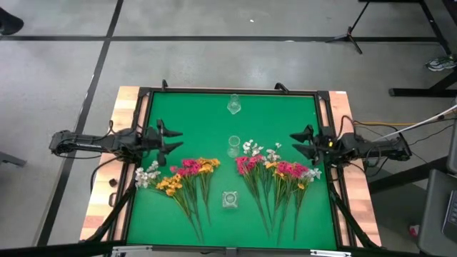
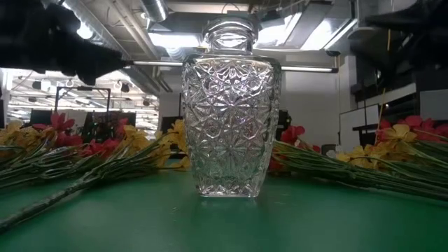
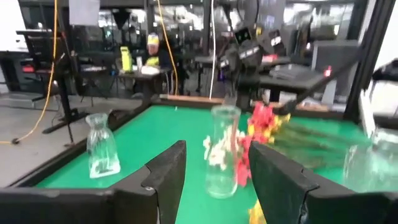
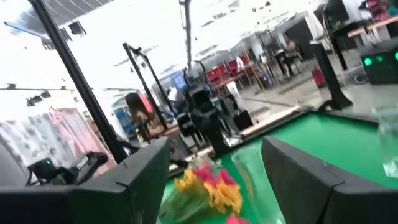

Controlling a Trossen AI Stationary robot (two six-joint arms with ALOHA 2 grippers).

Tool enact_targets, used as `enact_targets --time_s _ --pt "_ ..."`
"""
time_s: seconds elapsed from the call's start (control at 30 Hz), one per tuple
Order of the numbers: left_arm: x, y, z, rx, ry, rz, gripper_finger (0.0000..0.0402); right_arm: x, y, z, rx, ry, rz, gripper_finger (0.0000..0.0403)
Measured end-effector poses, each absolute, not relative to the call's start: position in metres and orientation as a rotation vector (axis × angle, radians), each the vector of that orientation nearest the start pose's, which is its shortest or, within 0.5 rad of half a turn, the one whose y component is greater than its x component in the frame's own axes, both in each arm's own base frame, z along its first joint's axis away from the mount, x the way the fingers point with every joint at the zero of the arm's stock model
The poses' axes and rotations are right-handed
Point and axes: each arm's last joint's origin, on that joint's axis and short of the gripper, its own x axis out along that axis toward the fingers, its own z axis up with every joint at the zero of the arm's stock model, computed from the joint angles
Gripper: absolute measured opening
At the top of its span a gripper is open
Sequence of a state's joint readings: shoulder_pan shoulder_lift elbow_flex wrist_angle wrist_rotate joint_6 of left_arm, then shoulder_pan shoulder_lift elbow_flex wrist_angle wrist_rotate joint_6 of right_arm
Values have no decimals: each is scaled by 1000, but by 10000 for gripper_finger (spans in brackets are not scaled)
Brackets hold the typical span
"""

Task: Sort flowers into vase by color
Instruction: Put the middle pink flowers into the top transparent vase

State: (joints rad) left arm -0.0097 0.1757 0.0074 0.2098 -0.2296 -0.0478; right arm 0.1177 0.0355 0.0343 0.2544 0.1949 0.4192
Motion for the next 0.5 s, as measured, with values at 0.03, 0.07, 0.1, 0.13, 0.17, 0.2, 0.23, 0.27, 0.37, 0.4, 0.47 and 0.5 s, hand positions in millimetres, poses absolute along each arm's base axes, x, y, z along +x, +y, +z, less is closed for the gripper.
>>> enact_targets --time_s 0.03,0.07,0.1,0.13,0.17,0.2,0.23,0.27,0.37,0.4,0.47,0.5 --pt "107 5 174 -85 -73 210 172 94 5 203 451 -265 -36 253" --pt "107 5 176 -121 -96 199 172 93 5 211 439 -265 -51 253" --pt "107 5 177 -150 -114 192 172 93 4 219 422 -260 -65 253" --pt "107 5 179 -165 -137 189 172 93 4 230 402 -258 -73 253" --pt "107 5 183 -170 -170 186 172 93 4 241 382 -252 -82 253" --pt "106 5 186 -175 -208 182 172 94 4 253 357 -249 -85 253" --pt "105 5 190 -184 -243 179 172 96 4 267 330 -247 -88 253" --pt "104 5 193 -199 -278 174 172 97 5 282 304 -243 -89 253" --pt "101 5 204 -247 -402 155 172 106 6 322 255 -159 -98 253" --pt "99 5 207 -251 -436 151 172 109 6 333 243 -110 -100 253" --pt "97 5 212 -259 -500 143 172 117 7 350 223 16 -109 253" --pt "96 5 214 -261 -525 140 172 121 8 357 215 77 -116 253"
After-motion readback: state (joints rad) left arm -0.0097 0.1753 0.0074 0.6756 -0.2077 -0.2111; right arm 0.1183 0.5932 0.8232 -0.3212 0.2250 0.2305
